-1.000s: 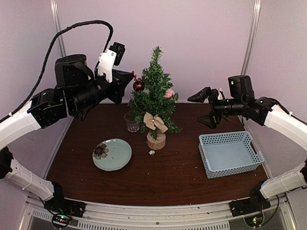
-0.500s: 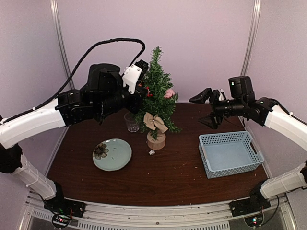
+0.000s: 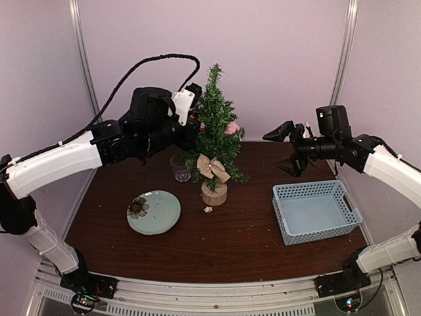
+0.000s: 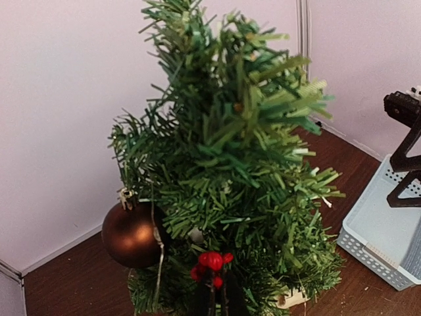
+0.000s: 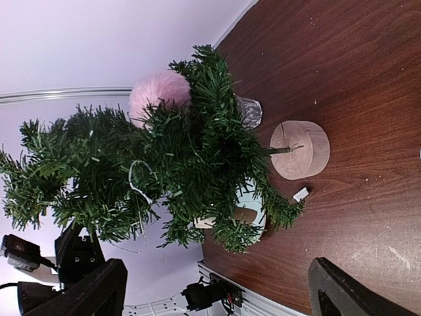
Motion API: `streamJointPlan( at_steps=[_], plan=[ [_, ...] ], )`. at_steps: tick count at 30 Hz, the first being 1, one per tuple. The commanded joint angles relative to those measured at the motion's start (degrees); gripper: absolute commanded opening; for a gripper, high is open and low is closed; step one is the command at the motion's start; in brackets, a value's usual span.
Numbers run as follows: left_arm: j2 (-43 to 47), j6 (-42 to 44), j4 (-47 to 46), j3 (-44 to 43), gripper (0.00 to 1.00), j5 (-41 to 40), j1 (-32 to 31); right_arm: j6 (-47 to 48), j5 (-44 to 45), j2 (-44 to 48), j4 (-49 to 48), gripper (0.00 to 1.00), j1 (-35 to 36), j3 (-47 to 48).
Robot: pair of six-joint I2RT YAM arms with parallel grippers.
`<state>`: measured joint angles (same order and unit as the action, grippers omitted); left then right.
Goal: Decorate the small christmas tree
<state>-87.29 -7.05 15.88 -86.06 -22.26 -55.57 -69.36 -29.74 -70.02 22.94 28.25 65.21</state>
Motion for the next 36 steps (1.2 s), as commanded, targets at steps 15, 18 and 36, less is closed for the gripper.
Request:
streamJointPlan(
  at_steps=[15,18,36],
  plan=[
    [-2.7,-0.4,-0.7,-7.9,0.0,4.5,0.5,0.1,-3.2,-2.3,-1.0,0.99,-2.2,0.9],
    [-2.8,-1.3,0.6,-7.6,0.0,3.4,0.6,0.1,-3.5,-2.6,-1.1,0.99,-2.4,1.0],
    [-3.1,-6.3,5.7,-5.6,0.0,3.9,0.6,-0.2,-4.4,-2.5,-0.3,0.99,-3.5,0.0]
  ],
)
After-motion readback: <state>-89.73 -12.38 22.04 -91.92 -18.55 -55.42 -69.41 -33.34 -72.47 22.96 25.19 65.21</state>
